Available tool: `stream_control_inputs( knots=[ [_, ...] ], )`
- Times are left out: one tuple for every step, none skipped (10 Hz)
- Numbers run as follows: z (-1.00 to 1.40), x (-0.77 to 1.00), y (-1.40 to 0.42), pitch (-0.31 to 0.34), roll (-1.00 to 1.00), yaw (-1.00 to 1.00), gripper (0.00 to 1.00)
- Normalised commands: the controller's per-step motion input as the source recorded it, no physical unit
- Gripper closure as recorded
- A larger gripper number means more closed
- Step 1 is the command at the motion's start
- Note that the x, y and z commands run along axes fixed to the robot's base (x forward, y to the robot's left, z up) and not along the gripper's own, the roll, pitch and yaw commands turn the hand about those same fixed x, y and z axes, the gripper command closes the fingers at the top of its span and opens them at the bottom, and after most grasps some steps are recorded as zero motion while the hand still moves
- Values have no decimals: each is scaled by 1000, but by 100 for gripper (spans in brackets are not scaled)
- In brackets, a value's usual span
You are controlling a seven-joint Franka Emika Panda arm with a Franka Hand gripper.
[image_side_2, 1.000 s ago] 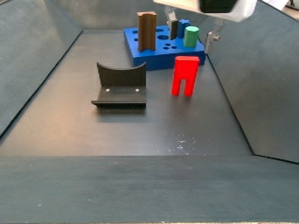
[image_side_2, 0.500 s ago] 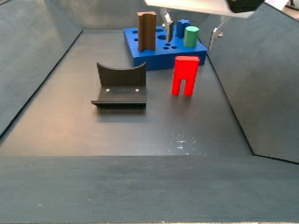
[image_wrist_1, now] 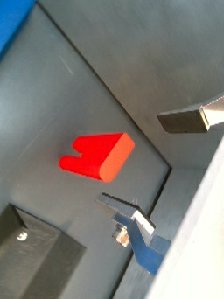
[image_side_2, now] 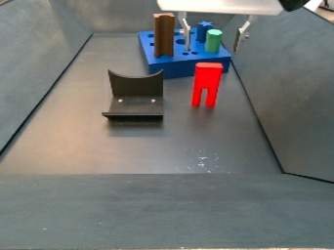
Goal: Pick up the square-circle object. Move up. Place the square-circle object on the fixture. Regrasp the square-circle object. Rotate the square-circle object. Move to above the board. Insert the square-circle object.
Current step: Rotate the square-circle object.
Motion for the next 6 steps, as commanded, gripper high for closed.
stream_control_inputs(
  knots=[
    [-12,25,0,25,-60,345,0],
    [-12,25,0,25,-60,253,0],
    [-1000,0,0,25,-59,121,0],
    [-1000,6,2,17,-56,87,0],
    [-1000,26,9,-14,-35,61,0],
    [-1000,31,8,-24,4,43,0]
  ],
)
